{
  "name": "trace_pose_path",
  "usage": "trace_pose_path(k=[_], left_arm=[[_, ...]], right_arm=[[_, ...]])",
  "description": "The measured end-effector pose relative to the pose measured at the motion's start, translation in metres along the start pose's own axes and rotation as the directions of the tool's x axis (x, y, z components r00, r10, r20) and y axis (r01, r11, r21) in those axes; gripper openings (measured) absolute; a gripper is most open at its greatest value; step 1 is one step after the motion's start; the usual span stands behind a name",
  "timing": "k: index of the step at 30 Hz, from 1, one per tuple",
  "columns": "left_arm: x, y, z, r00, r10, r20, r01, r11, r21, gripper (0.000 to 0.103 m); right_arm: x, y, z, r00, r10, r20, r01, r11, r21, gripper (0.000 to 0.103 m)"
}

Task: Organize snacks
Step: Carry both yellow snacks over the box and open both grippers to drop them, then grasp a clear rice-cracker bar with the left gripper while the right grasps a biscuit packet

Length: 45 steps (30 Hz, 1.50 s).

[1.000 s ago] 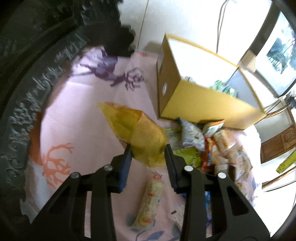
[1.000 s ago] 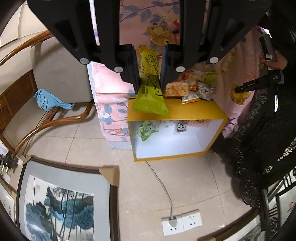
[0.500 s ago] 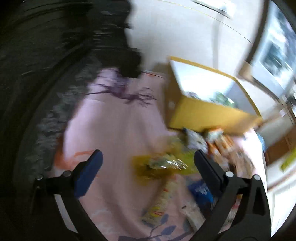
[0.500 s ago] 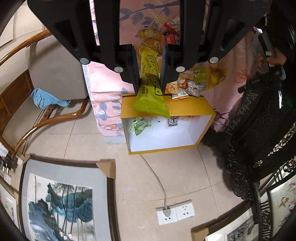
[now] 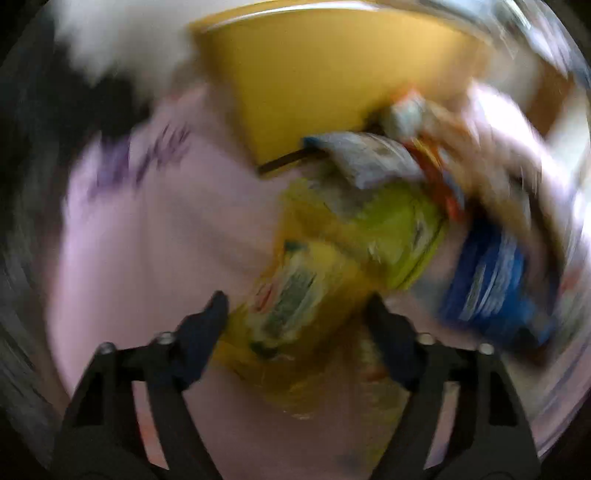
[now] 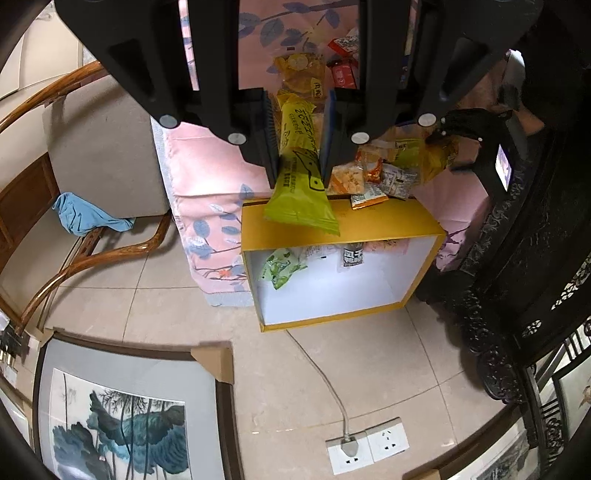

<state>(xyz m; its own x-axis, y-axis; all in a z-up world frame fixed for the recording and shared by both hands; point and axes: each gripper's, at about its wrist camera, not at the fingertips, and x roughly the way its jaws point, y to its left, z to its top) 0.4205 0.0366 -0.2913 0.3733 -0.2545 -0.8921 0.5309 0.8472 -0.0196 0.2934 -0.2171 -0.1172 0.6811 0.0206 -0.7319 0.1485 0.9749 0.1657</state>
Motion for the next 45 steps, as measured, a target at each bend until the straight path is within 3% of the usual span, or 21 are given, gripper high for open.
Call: trace_pose_path(k=[1, 3, 6, 13, 18, 22, 25, 27, 30, 34, 41, 42, 43, 44, 45], left_arm=[[-0.005, 0.004, -0.003, 0.999, -0.044, 0.007, 0.045, 0.995, -0.090, 0.055], [-0.013, 0.002, -0.005, 0.999, -0.053, 0.001, 0.052, 0.988, -0.148, 0.051], [-0.027, -0.009, -0.005, 0.995, 0.073, -0.062, -0.084, 0.978, -0.189, 0.048], [-0.109, -0.032, 0.019, 0.989, 0.126, 0.075, -0.102, 0.957, -0.271, 0.047], [-0.169, -0.047, 0.056, 0.962, 0.183, 0.203, -0.127, 0.957, -0.259, 0.047], [-0.189, -0.048, 0.093, 0.939, 0.221, 0.265, -0.144, 0.949, -0.280, 0.047], [-0.189, -0.046, 0.121, 0.937, 0.201, 0.284, -0.124, 0.956, -0.267, 0.047], [-0.184, -0.040, 0.147, 0.942, 0.181, 0.282, -0.109, 0.961, -0.253, 0.047], [-0.169, -0.027, 0.185, 0.943, 0.231, 0.242, -0.161, 0.948, -0.274, 0.047], [-0.137, -0.002, 0.231, 0.974, 0.202, 0.108, -0.161, 0.940, -0.302, 0.047], [-0.119, 0.011, 0.272, 0.966, 0.255, 0.048, -0.232, 0.932, -0.280, 0.049], [-0.119, 0.011, 0.275, 0.965, 0.259, 0.044, -0.236, 0.929, -0.284, 0.071], [-0.121, 0.010, 0.277, 0.964, 0.258, 0.059, -0.228, 0.924, -0.307, 0.101], [-0.124, 0.009, 0.276, 0.962, 0.262, 0.080, -0.223, 0.920, -0.323, 0.101], [-0.129, 0.008, 0.274, 0.957, 0.268, 0.109, -0.218, 0.917, -0.335, 0.101]], right_arm=[[-0.001, -0.001, 0.000, 1.000, -0.001, 0.001, 0.001, 1.000, -0.006, 0.021], [-0.004, -0.002, -0.002, 1.000, -0.006, 0.009, 0.006, 1.000, -0.016, 0.021], [-0.007, -0.008, -0.003, 1.000, -0.014, 0.013, 0.014, 1.000, 0.017, 0.021], [-0.017, 0.000, -0.004, 0.999, 0.036, 0.032, -0.037, 0.999, 0.007, 0.021], [-0.030, 0.012, 0.016, 0.991, 0.088, 0.103, -0.085, 0.996, -0.030, 0.021], [-0.036, 0.016, 0.045, 0.977, 0.133, 0.166, -0.126, 0.991, -0.052, 0.021], [-0.032, 0.018, 0.071, 0.967, 0.172, 0.189, -0.163, 0.985, -0.062, 0.021], [-0.022, 0.020, 0.095, 0.962, 0.194, 0.190, -0.184, 0.980, -0.070, 0.021], [0.000, 0.024, 0.133, 0.962, 0.214, 0.171, -0.201, 0.976, -0.087, 0.021], [0.041, 0.025, 0.181, 0.968, 0.243, 0.066, -0.240, 0.969, -0.052, 0.021], [0.101, 0.026, 0.243, 0.974, 0.220, -0.061, -0.221, 0.975, -0.009, 0.023], [0.110, 0.027, 0.246, 0.973, 0.212, -0.093, -0.213, 0.977, -0.003, 0.043], [0.116, 0.026, 0.247, 0.975, 0.195, -0.111, -0.195, 0.981, 0.008, 0.087], [0.122, 0.024, 0.247, 0.980, 0.154, -0.126, -0.151, 0.988, 0.034, 0.102], [0.122, 0.022, 0.245, 0.982, 0.147, -0.120, -0.141, 0.988, 0.057, 0.102]])
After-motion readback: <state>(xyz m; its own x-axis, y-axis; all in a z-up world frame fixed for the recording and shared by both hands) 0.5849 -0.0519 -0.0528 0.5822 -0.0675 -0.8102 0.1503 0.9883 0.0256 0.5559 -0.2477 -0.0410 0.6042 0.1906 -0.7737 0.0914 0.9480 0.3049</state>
